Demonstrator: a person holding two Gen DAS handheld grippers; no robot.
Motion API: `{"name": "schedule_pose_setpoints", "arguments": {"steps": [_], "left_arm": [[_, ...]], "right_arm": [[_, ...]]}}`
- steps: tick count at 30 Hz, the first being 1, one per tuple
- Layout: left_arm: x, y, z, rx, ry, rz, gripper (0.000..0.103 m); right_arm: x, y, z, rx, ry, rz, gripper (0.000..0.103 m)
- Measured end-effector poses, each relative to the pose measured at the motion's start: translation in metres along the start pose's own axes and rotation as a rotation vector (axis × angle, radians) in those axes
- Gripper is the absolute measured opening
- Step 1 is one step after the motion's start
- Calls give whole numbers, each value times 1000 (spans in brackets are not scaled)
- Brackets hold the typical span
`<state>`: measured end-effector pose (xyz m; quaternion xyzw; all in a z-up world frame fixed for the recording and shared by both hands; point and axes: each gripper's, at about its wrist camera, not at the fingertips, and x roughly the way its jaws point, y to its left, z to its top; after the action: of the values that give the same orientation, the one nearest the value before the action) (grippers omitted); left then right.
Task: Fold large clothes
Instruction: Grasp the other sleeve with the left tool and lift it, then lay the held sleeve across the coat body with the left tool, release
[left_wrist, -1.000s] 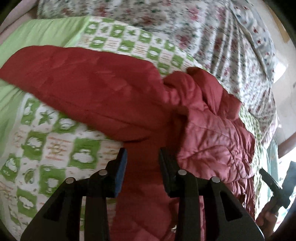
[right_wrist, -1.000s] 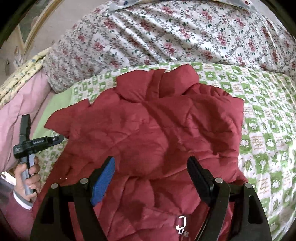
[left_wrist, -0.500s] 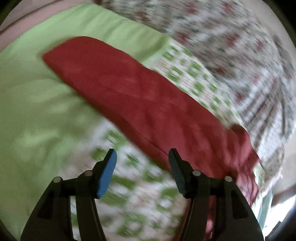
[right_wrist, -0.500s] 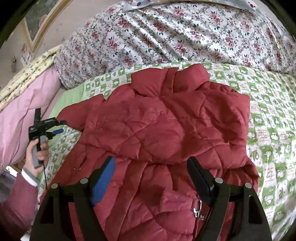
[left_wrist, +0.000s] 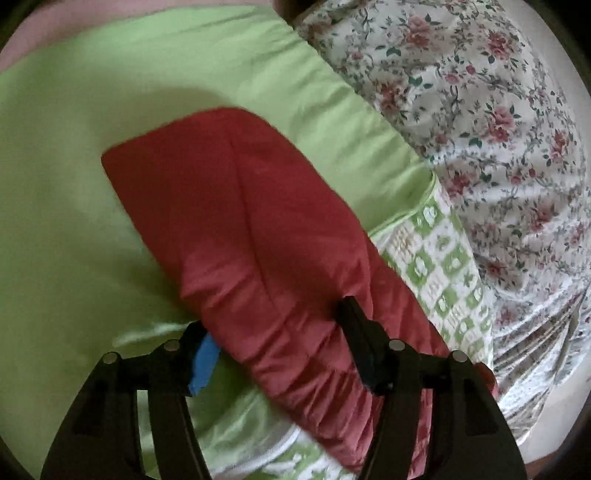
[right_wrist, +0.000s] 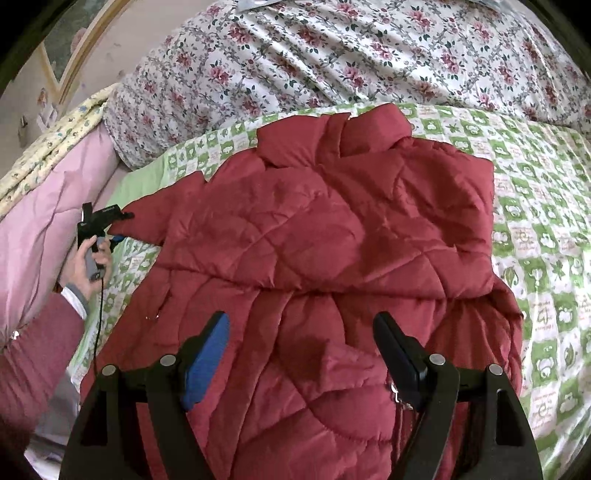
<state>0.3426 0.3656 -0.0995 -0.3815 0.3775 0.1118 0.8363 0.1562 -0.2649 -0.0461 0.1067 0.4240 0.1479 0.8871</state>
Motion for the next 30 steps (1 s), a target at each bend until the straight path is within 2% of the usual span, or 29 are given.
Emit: {"name": "schedule_pose_setpoints", "arguments": {"steps": [1,3,4,12,17,21,30], "left_arm": [[-2,-4,0,21,-9,10,29],[-9,-15,-3,66,-19,-10,14],[-13,-18,-4,78,-27,-17,12],[-72,-74,-43,247,-64,-180,8],[-98,-119,-88,387,-51,-272,7],[-115,-149,-124,478,-50,-313,7],[-129,-206,-207,638,34,-423,7]], "right_arm": [[0,-1,-1,4,1,-1,81],[0,-4,-3,12,1,-3,81],[0,-5,-3,15,-1,-2,81],[-4,-2,-3,29,-18,26,81],[-9,-1,-4,34,-25,28,81],[-14,-5,-6,49,-34,29,81],[-23,-20,-8,99,-49,51,81]]}}
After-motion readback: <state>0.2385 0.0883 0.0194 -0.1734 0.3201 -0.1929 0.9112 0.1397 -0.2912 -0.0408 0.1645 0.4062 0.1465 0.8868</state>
